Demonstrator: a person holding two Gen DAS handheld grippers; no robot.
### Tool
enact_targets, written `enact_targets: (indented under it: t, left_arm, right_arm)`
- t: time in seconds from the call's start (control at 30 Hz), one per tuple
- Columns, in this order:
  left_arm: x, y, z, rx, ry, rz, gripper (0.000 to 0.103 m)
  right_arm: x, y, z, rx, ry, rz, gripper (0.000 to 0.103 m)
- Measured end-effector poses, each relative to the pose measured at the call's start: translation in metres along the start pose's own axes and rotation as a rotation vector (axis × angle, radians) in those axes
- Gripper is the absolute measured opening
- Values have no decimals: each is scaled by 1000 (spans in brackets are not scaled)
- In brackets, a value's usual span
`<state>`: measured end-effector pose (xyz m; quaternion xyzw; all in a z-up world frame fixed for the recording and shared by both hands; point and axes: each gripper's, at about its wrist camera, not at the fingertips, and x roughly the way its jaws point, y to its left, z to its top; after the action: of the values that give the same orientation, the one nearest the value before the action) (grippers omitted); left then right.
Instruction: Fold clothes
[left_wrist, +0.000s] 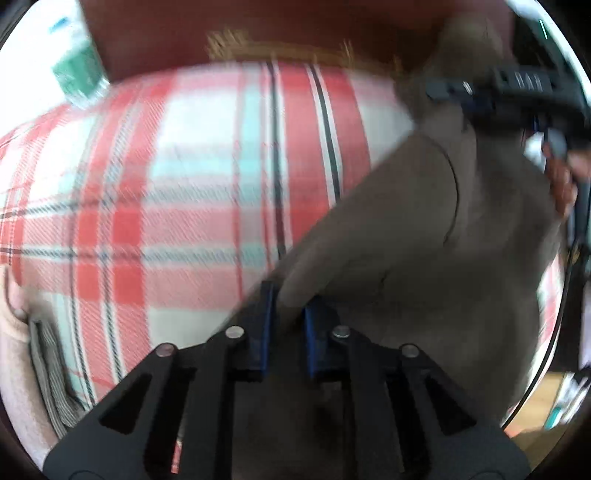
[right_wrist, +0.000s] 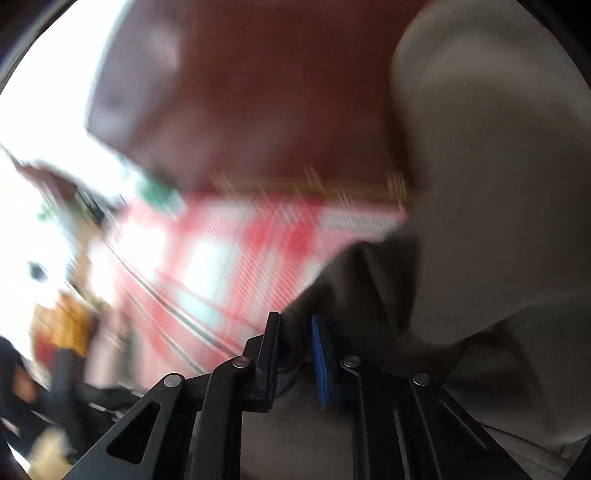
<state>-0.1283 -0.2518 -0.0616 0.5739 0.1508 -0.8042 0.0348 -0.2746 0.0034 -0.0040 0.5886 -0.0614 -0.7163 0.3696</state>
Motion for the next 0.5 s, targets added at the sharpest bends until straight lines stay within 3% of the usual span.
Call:
enact_targets:
  t: [0.1,0.17,0.23,0.3,0.4,0.47,0.5]
  left_arm:
    - [-17,14,21,-30,-62,-2,17]
    - [-8,16,30,-25,-35,37,17]
    - [3,13,29,-3,-3,106,17]
    - [8,16,19,18,5,203,19]
    - [-4,28,7,-50,-11,182,29]
    - [-24,36,-3,-87,-56,157,36]
    - [-36,36,-10,-83,-84,168,46]
  right_arm:
    - [-16,-3,17,53,-79,88,15]
    - [-9,-3,21,46,-96,69,16]
    - [11,-8,21,71,-46,49,20]
    - [32,-7,25,60,-2,-5,32]
    - [32,-2,14,19,4,-43,42]
    - [4,5,2,-23,-52,-9,46]
    - [-11,7,-5,-49,-80,22,47]
